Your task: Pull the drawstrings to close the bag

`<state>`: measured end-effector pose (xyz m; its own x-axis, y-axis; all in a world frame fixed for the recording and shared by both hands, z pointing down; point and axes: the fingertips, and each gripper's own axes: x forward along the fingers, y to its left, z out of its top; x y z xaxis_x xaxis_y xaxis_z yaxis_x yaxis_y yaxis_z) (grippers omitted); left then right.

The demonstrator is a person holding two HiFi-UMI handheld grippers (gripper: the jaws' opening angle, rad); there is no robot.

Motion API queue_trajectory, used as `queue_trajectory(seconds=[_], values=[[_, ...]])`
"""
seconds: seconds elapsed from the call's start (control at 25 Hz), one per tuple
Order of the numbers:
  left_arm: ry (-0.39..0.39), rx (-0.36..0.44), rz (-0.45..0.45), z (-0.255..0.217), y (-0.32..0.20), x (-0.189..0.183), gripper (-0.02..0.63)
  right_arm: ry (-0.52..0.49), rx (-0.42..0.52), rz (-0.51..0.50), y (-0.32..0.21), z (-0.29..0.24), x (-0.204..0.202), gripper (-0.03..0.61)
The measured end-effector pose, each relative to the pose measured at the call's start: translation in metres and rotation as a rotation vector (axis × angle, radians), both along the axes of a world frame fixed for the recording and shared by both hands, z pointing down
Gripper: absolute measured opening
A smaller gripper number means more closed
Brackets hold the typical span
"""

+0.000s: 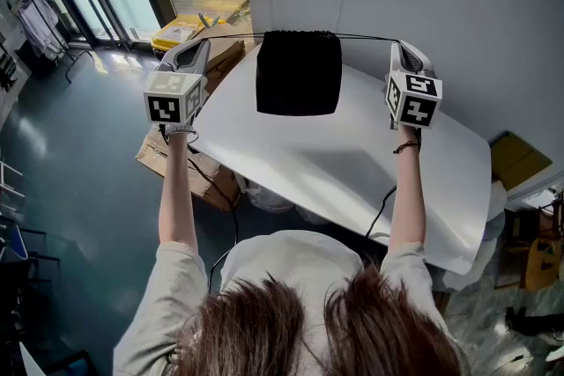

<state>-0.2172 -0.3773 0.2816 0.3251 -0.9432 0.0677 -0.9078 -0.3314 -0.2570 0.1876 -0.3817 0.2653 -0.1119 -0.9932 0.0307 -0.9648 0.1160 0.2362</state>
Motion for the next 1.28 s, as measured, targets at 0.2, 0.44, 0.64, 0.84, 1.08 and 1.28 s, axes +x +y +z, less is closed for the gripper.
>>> queue_trajectory(seconds=[0.2,0.44,0.64,0.84,1.08,1.28], values=[[0.006,-0.004,-0.002,0.0005,-0.0007,-0.0014,-0.003,-0.008,0.0,0.007,-0.0004,0.0008,0.0027,0.017],[0.011,-0.004,-0.007,0.0012,0.0015,-0.0025,-0.003,-0.014,0.001,0.012,0.0012,0.0011,0.0056,0.017],[0.017,-0.005,-0.014,0.0016,0.0039,-0.0038,-0.003,-0.015,0.002,0.017,0.0034,0.0021,0.0087,0.017],[0.024,-0.005,-0.017,0.001,0.0038,-0.0064,-0.003,-0.015,0.002,0.019,0.0029,0.0016,0.0089,0.017],[0.031,-0.004,-0.019,-0.0001,0.0051,-0.0099,-0.003,-0.021,0.001,0.021,0.0034,0.0013,0.0082,0.017],[0.032,-0.003,-0.021,-0.0012,0.0059,-0.0093,-0.003,-0.025,0.002,0.022,0.0039,0.0009,0.0101,0.017]])
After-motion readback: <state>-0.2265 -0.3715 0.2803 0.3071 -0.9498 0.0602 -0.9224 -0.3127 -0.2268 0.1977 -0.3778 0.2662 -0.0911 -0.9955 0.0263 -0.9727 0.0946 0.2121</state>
